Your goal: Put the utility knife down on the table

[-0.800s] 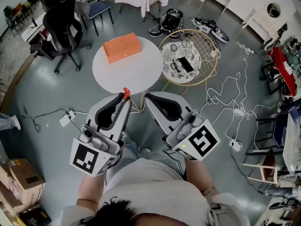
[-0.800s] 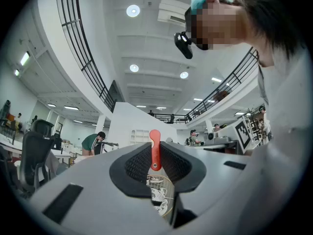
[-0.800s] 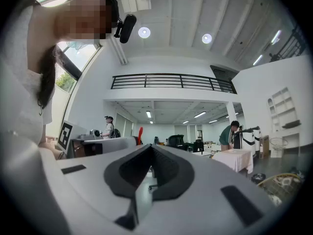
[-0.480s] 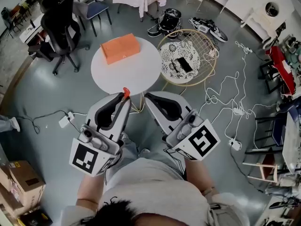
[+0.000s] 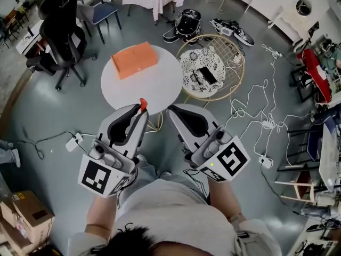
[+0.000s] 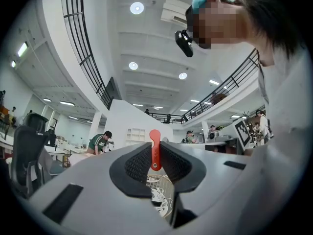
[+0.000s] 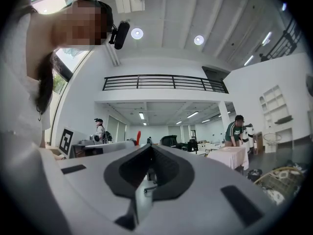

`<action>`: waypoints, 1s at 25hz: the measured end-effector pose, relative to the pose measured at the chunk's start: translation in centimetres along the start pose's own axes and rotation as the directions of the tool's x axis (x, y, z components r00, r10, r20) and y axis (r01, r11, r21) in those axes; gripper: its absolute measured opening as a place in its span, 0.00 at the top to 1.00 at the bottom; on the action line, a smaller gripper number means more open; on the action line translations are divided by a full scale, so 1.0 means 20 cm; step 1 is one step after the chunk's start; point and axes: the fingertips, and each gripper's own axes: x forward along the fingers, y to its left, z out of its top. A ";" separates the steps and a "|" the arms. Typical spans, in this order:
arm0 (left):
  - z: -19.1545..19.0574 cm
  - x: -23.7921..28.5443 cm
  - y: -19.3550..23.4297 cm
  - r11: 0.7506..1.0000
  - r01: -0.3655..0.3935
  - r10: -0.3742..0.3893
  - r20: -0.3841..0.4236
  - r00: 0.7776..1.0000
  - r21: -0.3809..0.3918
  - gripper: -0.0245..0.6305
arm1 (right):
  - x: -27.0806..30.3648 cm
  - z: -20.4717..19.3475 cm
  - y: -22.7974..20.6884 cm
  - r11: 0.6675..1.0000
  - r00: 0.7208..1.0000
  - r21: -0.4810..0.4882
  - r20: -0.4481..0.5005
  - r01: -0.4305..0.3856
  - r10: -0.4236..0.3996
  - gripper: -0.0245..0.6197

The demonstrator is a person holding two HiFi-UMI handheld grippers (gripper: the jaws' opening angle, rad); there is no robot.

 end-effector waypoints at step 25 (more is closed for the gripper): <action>-0.19 0.32 0.55 0.979 0.187 -0.189 -0.021 0.982 -0.076 0.88 | 0.48 -0.11 -0.36 0.982 0.983 -0.066 -0.037 0.176 -0.179 0.95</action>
